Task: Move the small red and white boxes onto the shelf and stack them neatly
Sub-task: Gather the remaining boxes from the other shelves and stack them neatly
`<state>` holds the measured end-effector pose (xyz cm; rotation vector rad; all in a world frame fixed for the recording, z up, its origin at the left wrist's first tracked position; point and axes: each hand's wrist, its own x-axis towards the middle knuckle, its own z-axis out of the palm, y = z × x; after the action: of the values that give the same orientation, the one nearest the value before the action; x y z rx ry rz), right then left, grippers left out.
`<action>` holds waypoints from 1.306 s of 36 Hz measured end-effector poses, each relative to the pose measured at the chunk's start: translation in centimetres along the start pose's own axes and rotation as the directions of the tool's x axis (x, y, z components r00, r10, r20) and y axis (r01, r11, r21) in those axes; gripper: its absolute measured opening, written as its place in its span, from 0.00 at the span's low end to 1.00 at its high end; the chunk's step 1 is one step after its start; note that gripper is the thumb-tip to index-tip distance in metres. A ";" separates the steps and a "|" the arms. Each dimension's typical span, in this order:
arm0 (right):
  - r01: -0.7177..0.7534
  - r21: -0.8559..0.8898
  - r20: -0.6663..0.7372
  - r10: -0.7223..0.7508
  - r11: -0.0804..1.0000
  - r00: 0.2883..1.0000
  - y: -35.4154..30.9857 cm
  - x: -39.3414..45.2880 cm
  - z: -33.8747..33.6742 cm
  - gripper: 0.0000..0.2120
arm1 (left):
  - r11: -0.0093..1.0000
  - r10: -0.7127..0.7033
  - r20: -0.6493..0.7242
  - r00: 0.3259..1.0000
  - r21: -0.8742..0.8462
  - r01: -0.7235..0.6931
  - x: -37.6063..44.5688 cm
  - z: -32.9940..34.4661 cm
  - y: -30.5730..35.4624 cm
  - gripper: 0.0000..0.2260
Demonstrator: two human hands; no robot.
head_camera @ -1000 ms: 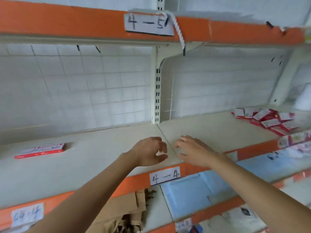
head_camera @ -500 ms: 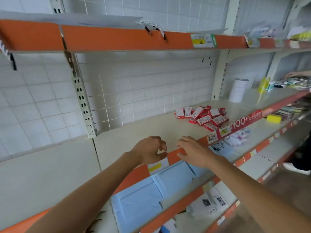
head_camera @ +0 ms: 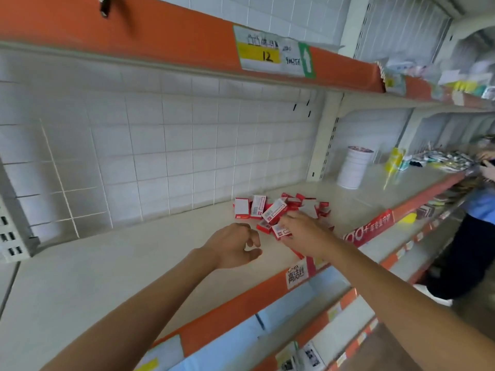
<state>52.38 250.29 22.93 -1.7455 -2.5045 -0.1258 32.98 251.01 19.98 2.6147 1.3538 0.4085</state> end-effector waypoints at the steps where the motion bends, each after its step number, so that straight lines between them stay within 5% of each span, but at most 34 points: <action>1: 0.032 -0.027 0.010 -0.032 0.999 0.999 0.2 0.7 0.4 0.18 | 1.000 -0.012 -0.001 1.000 0.001 0.012 0.4 0.1 -0.3 0.11; 10: 0.116 -0.162 0.007 -0.117 0.980 0.993 2.5 7.6 1.4 0.21 | 0.987 -0.159 -0.020 0.987 0.011 0.159 1.6 -0.1 -2.3 0.09; 17: 0.178 -0.192 0.175 -0.144 0.965 0.974 4.0 10.2 1.3 0.23 | 0.961 -0.274 -0.064 0.960 0.026 0.276 1.2 -1.0 -2.1 0.10; 22: 0.319 -0.106 0.058 -0.315 0.942 0.947 3.5 10.9 1.7 0.23 | 0.933 -0.355 -0.149 0.923 0.004 0.359 -0.2 -0.6 -1.6 0.08; 28: 0.575 0.154 -0.109 -0.565 0.804 0.818 -0.6 10.2 3.5 0.20 | 0.858 -0.509 -0.190 0.840 -0.032 0.512 -3.8 0.6 -0.2 0.06; 36: 0.762 0.257 -0.157 -0.752 0.595 0.640 -8.4 7.9 5.6 0.18 | 0.715 -0.686 -0.258 0.680 -0.065 0.696 -12.9 0.3 1.1 0.06; 47: 0.834 0.408 -0.190 -0.860 0.370 0.474 -28.7 1.5 3.6 0.20 | 0.493 -0.822 -0.380 0.425 -0.100 0.864 -33.0 -3.3 2.5 0.05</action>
<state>24.88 242.25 18.99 -0.1288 -2.8588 0.4306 15.65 222.62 18.39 1.5336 2.6477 0.6807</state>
